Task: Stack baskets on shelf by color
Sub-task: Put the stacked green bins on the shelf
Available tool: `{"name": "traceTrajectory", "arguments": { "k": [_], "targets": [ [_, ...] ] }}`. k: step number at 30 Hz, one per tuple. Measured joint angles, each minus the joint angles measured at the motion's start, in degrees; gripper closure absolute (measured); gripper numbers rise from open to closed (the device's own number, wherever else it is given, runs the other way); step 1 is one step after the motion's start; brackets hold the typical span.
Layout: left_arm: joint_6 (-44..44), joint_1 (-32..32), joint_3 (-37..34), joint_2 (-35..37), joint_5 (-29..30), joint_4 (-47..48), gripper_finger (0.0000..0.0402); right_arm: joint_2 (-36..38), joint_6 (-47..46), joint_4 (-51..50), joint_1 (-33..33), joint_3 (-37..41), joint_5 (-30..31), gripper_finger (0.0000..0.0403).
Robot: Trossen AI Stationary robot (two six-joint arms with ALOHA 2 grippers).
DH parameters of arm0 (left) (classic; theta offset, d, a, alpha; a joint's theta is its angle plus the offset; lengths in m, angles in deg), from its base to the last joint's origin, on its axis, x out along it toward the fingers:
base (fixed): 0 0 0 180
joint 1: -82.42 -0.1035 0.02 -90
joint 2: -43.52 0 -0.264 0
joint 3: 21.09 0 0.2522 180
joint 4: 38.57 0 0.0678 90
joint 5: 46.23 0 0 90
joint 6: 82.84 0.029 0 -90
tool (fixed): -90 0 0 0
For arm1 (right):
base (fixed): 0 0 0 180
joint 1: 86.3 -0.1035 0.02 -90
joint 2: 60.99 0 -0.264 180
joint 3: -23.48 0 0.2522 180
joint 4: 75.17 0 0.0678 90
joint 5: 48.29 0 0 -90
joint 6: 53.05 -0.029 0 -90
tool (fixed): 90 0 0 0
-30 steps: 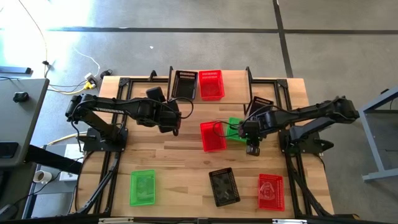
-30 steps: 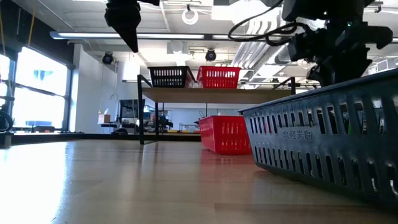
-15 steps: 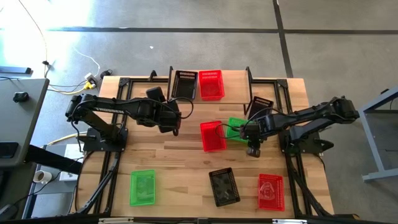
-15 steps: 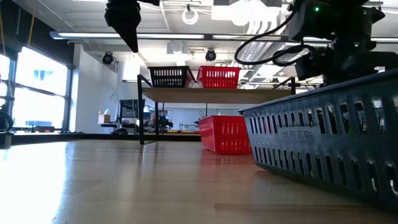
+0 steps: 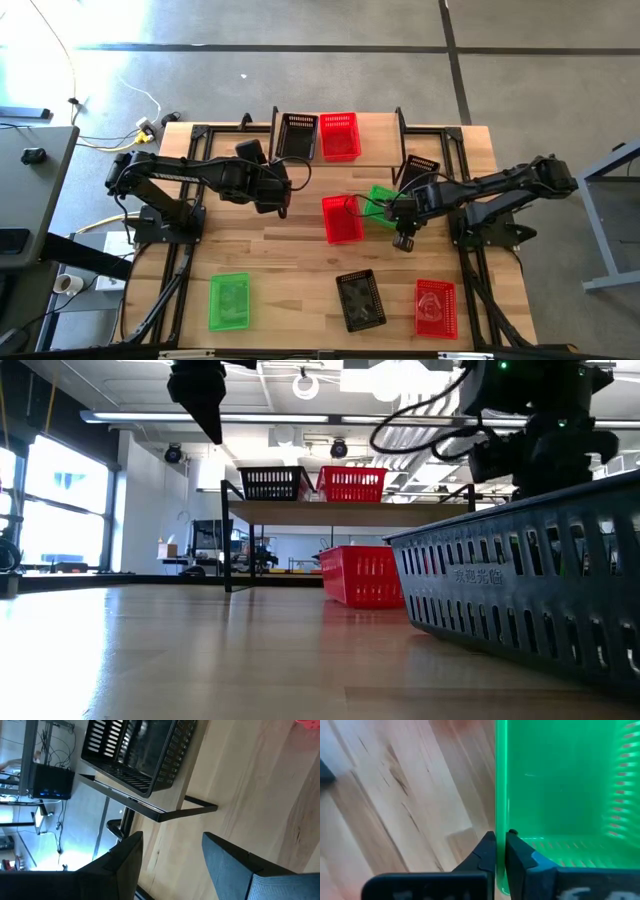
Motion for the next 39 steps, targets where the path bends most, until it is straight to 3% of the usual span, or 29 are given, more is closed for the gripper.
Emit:
{"name": "traceTrajectory", "arguments": {
  "k": [13, 28, 39],
  "targets": [
    [0.0, 0.0, 0.0, 0.0, 0.02, -0.03, 0.0206, 0.0, -8.7, -3.62, 0.0, -10.17, -0.25, 0.0401],
    [0.0, 0.0, 0.0, 0.0, 0.01, -0.21, 0.0206, 0.0, -25.25, -15.01, -0.29, -27.21, 0.18, 0.0402],
    [0.73, 0.0, 0.0, 0.0, 0.02, -1.57, 0.0206, 0.0, -32.67, -19.94, 0.12, -38.85, 12.52, 0.0403]
  ]
}}
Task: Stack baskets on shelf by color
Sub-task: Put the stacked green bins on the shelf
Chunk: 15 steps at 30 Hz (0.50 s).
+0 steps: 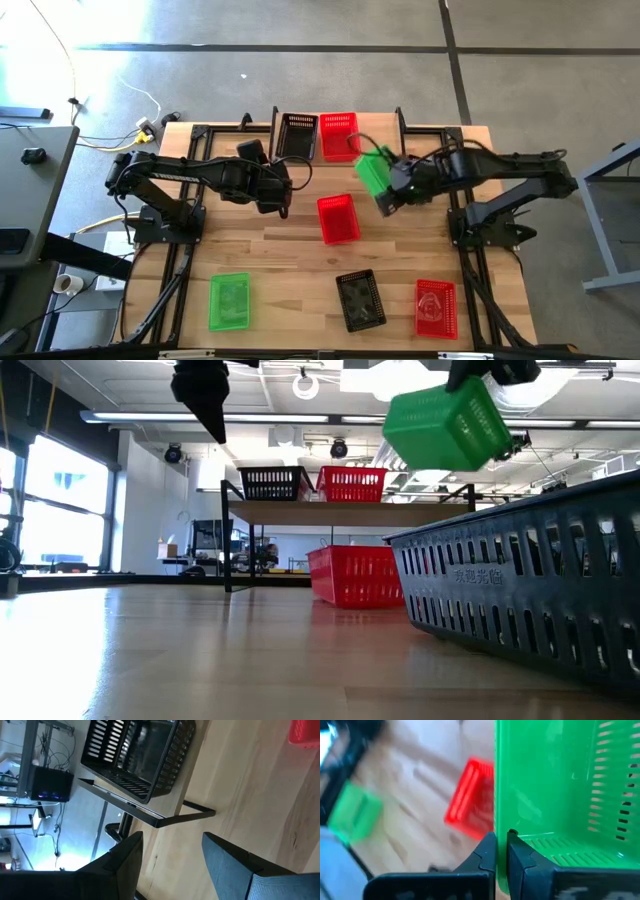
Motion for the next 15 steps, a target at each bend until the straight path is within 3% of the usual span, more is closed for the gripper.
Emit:
{"name": "traceTrajectory", "arguments": {
  "k": [6, 11, 15],
  "targets": [
    [0.8, 0.0, 0.0, 0.0, 0.0, -0.1, 0.0206, 0.02, -0.15, -0.93, 4.1, -5.66, 9.75, 0.0403],
    [0.8, 0.0, 0.0, 0.0, 0.0, -1.09, 0.0206, 0.02, 3.45, 0.21, 11.36, -8.04, 16.14, 0.0403],
    [0.82, 0.0, 0.0, 0.0, 0.0, -2.71, 0.0206, -0.41, 6.23, 4.8, 17.67, -9.39, 17.77, 0.0403]
  ]
}}
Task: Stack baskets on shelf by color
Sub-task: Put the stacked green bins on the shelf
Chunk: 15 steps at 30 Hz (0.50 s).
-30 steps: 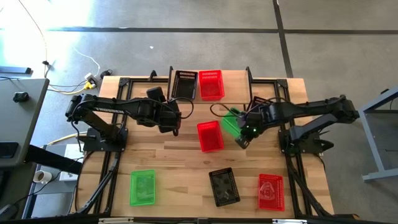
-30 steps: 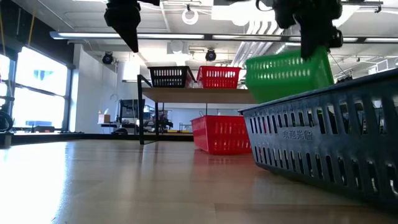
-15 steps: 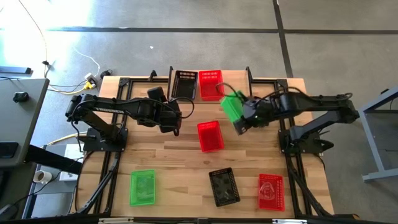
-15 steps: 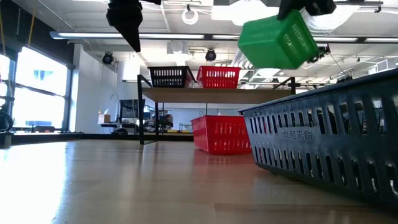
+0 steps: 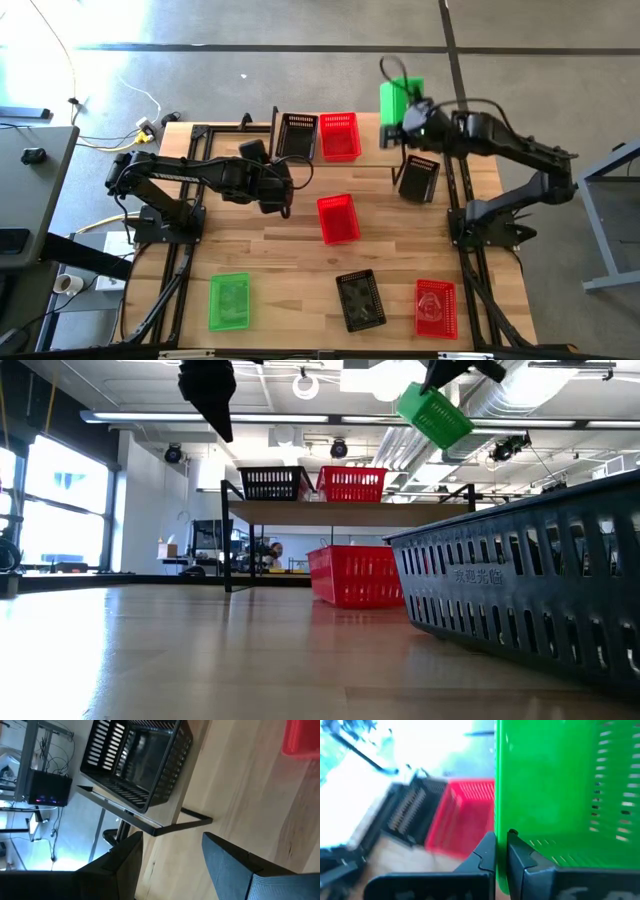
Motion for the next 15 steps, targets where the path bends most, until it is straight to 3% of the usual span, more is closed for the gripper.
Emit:
{"name": "traceTrajectory", "arguments": {
  "k": [7, 15],
  "targets": [
    [1.01, 0.0, 0.0, 0.0, -0.03, -0.42, 0.0206, -5.43, 2.71, 1.71, 5.36, -5.83, -5.36, 0.0403],
    [0.92, 0.0, 0.0, 0.0, -0.16, -0.4, 0.0206, -13.7, -5.14, -11.2, 5.6, -11.04, -10.42, 0.0403]
  ]
}}
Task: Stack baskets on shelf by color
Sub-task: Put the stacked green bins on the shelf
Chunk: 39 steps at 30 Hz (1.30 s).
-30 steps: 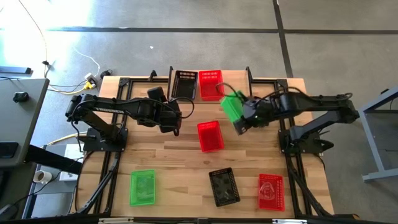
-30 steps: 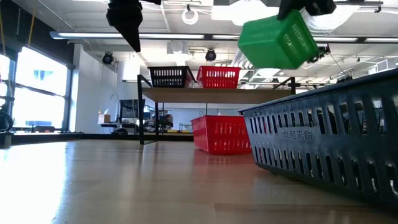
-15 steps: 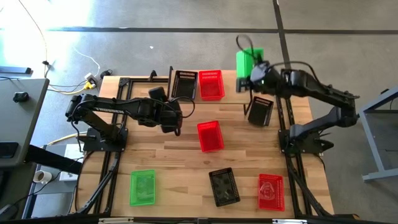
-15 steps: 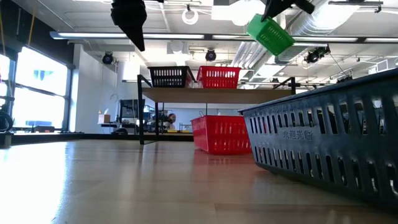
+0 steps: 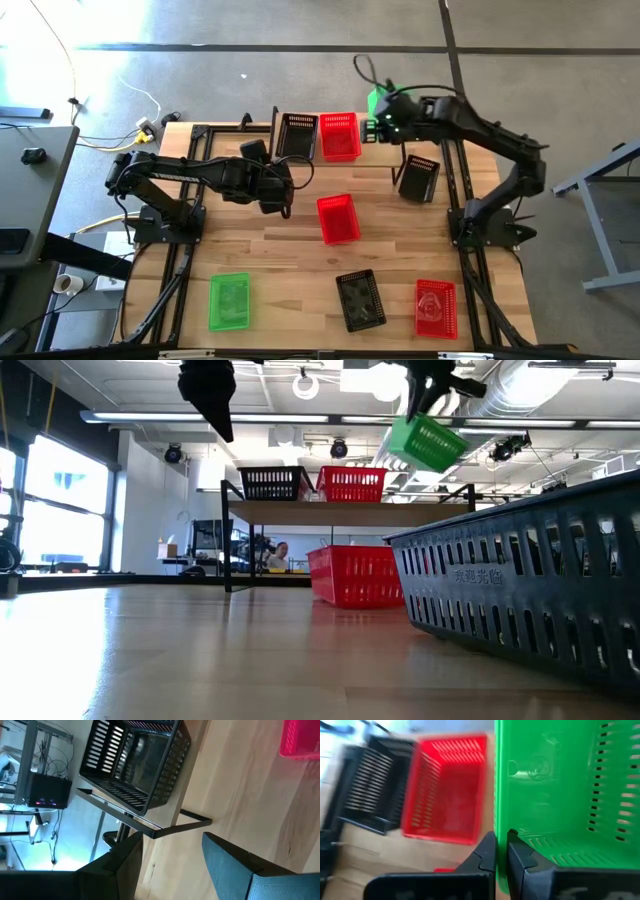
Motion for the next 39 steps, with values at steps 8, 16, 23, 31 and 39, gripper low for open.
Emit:
{"name": "traceTrajectory", "arguments": {
  "k": [8, 16, 23, 31, 39],
  "targets": [
    [0.09, 0.0, 0.0, 0.0, -0.06, 0.02, 0.0206, -4.41, -5.36, -2.34, -0.28, -0.05, -3.64, 0.0403],
    [0.55, 0.0, 0.0, 0.0, -0.1, 0.04, 0.0206, -8.23, -6.64, -2.81, -0.27, -0.05, -5.63, 0.0403],
    [0.57, 0.0, 0.0, 0.0, -0.2, 0.11, 0.0206, -10.42, -6.89, -2.87, 0.93, -0.05, -5.87, 0.0403],
    [1.51, 0.0, 0.0, 0.0, -2.54, 0.13, 0.0206, -12.01, -6.96, -2.87, 1.57, -0.07, -6.33, 0.0401],
    [2.54, 0.0, 0.0, 0.0, -2.77, 0.11, 0.0206, -12.05, -8.14, -2.71, 1.57, -0.07, -4.51, 0.0341]
  ]
}}
